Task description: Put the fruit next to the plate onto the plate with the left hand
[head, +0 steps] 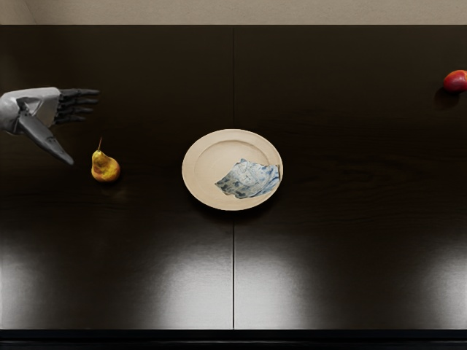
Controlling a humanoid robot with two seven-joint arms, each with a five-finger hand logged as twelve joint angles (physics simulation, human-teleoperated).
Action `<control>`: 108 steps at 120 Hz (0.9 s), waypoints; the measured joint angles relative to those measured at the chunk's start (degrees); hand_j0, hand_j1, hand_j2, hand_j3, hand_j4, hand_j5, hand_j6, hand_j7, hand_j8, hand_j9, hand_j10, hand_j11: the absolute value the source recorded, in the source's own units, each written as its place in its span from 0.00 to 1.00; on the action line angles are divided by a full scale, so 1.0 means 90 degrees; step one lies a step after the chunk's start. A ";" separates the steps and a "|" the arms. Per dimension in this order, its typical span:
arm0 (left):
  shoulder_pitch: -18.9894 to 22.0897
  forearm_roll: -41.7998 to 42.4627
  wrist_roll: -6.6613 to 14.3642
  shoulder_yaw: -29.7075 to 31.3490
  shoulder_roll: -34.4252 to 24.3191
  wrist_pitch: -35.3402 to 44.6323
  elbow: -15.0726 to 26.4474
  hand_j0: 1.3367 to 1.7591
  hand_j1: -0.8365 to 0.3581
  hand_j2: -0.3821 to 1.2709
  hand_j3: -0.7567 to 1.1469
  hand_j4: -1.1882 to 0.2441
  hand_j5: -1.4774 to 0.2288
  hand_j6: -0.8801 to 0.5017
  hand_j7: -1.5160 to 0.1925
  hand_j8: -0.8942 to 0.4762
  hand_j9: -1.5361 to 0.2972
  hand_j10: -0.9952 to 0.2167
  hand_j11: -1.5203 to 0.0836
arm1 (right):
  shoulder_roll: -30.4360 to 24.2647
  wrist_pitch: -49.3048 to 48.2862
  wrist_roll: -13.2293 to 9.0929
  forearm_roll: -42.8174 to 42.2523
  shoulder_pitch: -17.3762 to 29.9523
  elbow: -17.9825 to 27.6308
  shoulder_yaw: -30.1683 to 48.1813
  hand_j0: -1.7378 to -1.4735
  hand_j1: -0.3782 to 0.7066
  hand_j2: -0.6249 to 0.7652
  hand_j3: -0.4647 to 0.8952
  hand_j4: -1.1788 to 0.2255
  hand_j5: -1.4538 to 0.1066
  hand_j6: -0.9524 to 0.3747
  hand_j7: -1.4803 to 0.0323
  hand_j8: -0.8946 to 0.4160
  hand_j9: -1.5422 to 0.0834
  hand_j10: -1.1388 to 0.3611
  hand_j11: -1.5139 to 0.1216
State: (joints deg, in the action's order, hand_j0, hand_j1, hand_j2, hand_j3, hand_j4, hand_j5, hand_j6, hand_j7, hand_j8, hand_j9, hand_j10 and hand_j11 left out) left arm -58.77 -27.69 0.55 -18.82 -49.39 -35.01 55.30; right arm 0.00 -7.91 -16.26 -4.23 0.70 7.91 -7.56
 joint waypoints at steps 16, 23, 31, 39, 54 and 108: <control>0.0008 0.0007 -0.0006 -0.0003 -0.0026 0.0000 -0.0001 0.76 0.97 0.23 0.40 0.81 0.85 0.62 0.87 0.64 0.82 0.80 0.93 | 0.0000 0.0000 0.0000 0.0001 -0.0007 0.0000 0.0000 0.30 0.03 0.45 0.34 0.84 0.93 0.72 0.98 0.68 0.95 0.76 0.93; 0.0008 0.0008 -0.0009 -0.0008 -0.0004 0.0000 -0.0012 0.76 0.97 0.23 0.40 0.81 0.85 0.62 0.87 0.64 0.82 0.80 0.93 | 0.0000 0.0000 0.0000 0.0001 -0.0008 0.0000 0.0001 0.30 0.03 0.45 0.34 0.84 0.93 0.72 0.98 0.68 0.95 0.76 0.93; -0.0002 0.0007 -0.0010 -0.0014 0.0057 0.0000 -0.0052 0.76 0.97 0.23 0.40 0.81 0.85 0.62 0.87 0.64 0.82 0.80 0.93 | 0.0000 0.0000 0.0000 0.0001 -0.0009 0.0000 -0.0001 0.30 0.03 0.45 0.34 0.84 0.93 0.72 0.98 0.68 0.95 0.76 0.93; -0.0002 -0.0034 -0.0011 -0.0014 0.0178 0.0000 -0.0088 0.76 0.97 0.23 0.40 0.81 0.85 0.62 0.87 0.64 0.82 0.80 0.93 | 0.0000 0.0000 0.0000 0.0001 -0.0009 0.0000 -0.0001 0.30 0.03 0.45 0.34 0.84 0.93 0.72 0.98 0.68 0.95 0.76 0.93; 0.0002 -0.0399 -0.0196 0.0003 0.0299 0.0000 -0.0117 0.76 0.97 0.23 0.40 0.81 0.85 0.62 0.87 0.64 0.82 0.80 0.93 | 0.0000 0.0000 0.0000 0.0001 -0.0009 0.0000 -0.0003 0.30 0.03 0.45 0.34 0.84 0.93 0.72 0.98 0.68 0.95 0.76 0.93; 0.0571 -0.1043 -0.2686 0.0124 0.0899 0.0003 -0.0861 0.76 0.97 0.24 0.40 0.81 0.85 0.62 0.87 0.64 0.82 0.80 0.93 | 0.0000 0.0000 0.0000 -0.0006 -0.0009 -0.0001 -0.0008 0.30 0.03 0.45 0.34 0.84 0.93 0.72 0.98 0.68 0.95 0.76 0.93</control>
State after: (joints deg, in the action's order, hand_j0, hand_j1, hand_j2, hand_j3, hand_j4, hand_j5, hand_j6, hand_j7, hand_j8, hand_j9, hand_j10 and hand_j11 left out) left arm -53.64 -37.07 -23.62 -17.71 -41.30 -34.98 47.55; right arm 0.00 -7.91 -16.26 -4.28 0.62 7.90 -7.63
